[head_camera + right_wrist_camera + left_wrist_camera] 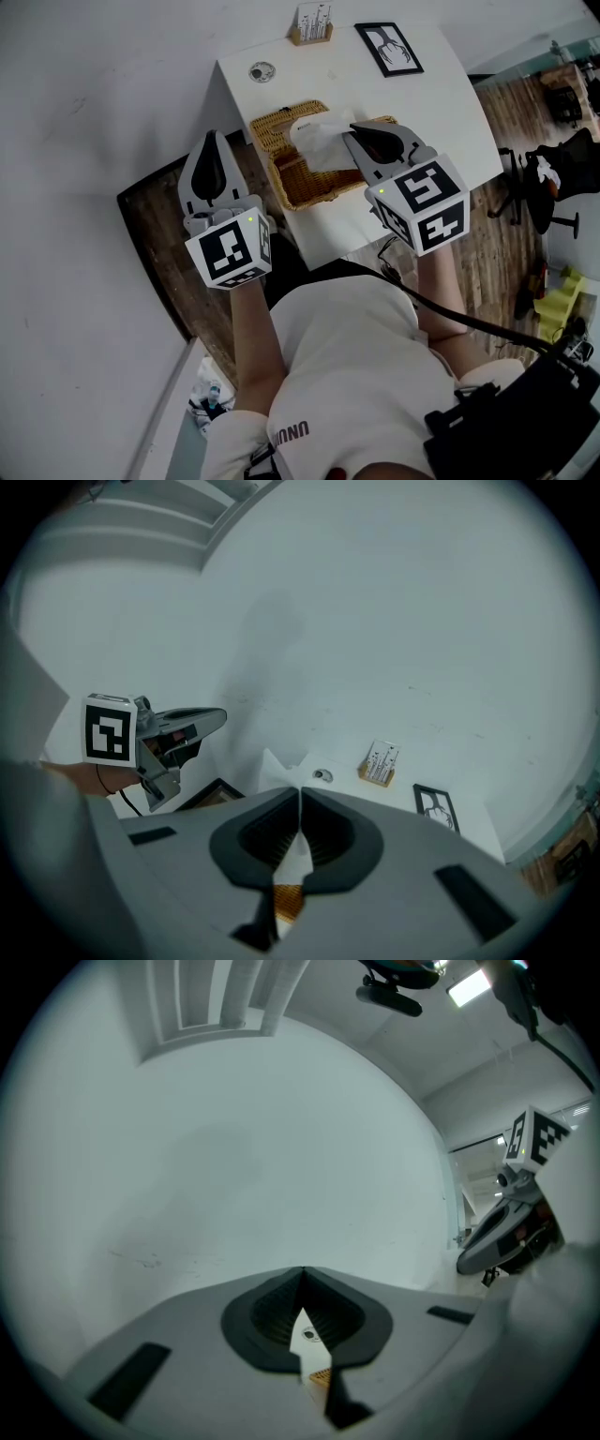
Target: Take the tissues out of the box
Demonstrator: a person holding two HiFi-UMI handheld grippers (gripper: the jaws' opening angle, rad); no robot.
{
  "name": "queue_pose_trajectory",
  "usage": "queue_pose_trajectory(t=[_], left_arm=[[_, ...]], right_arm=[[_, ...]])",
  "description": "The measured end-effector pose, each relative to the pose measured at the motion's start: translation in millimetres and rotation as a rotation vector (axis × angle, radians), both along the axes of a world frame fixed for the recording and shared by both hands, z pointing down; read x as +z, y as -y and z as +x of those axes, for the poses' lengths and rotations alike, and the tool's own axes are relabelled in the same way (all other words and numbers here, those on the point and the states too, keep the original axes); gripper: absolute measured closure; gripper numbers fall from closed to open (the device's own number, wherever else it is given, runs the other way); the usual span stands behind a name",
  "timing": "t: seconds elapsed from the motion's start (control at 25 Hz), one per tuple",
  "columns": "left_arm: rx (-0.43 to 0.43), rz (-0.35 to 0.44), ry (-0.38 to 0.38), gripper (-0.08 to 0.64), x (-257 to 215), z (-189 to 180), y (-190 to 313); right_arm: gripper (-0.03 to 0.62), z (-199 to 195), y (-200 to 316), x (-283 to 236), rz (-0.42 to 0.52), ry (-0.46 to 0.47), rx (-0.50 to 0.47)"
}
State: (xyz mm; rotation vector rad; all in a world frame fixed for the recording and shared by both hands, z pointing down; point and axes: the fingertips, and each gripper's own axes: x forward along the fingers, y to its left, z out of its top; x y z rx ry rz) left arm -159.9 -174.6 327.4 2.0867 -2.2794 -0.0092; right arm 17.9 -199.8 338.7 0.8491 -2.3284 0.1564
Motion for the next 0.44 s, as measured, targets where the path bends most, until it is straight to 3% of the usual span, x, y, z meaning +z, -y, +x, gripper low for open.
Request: queue_pose_trajectory(t=[0.44], left_arm=[[-0.014, 0.006, -0.001, 0.551, -0.1, -3.6, -0.4]], right_arm=[[0.572, -2.9, 0.4, -1.0, 0.002, 0.002, -0.011]])
